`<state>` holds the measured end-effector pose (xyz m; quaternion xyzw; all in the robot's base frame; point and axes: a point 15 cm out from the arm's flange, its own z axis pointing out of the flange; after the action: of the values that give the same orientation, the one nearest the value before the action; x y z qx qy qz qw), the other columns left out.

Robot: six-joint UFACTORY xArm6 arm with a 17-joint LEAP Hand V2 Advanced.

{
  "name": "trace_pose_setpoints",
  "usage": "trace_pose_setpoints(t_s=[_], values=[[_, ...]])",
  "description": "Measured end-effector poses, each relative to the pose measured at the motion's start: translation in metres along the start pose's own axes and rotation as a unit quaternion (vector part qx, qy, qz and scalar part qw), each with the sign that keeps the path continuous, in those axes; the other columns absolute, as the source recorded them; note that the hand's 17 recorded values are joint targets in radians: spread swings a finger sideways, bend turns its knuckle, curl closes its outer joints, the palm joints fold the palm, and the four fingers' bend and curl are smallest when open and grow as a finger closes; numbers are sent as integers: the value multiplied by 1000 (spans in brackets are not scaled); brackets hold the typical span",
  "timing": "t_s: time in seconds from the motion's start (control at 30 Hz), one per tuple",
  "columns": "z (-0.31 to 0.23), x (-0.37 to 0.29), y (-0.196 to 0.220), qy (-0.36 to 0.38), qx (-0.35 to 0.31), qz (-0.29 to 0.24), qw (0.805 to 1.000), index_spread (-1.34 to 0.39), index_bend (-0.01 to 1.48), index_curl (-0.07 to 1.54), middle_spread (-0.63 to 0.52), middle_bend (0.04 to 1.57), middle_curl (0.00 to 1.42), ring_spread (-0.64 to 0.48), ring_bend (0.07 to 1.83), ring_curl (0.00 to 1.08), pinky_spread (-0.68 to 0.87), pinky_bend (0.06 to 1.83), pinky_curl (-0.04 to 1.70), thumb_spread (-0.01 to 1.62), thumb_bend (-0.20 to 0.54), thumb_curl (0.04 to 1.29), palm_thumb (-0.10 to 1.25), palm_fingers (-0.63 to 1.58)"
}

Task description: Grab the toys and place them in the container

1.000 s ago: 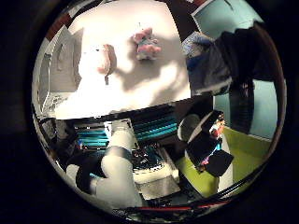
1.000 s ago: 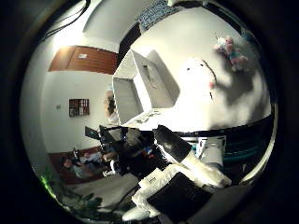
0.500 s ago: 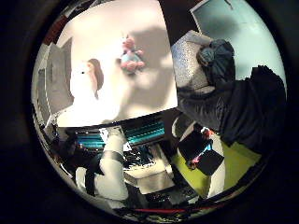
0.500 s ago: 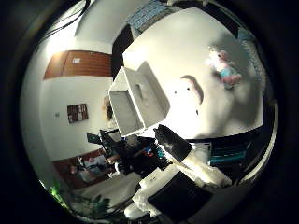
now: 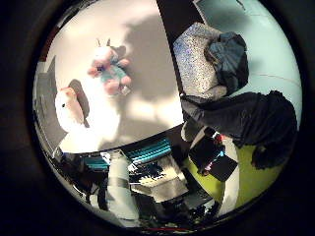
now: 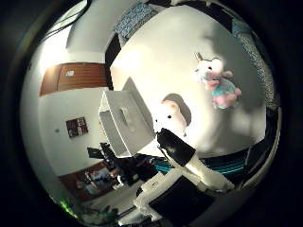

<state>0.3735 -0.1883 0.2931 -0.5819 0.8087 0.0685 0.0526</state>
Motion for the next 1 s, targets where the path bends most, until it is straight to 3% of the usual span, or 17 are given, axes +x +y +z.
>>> trace_pose_setpoints(t_s=[0.53, 1.0], values=[[75, 63, -29, -7, -22, 69, 997, -283, 153, 264, 47, 198, 325, 204, 333, 248, 451, 524, 272, 1144, -20, 332, 568, 127], [152, 53, 5, -12, -64, 77, 995, -242, 157, 265, 63, 201, 331, 206, 347, 249, 451, 514, 272, 1137, -24, 323, 530, 138]])
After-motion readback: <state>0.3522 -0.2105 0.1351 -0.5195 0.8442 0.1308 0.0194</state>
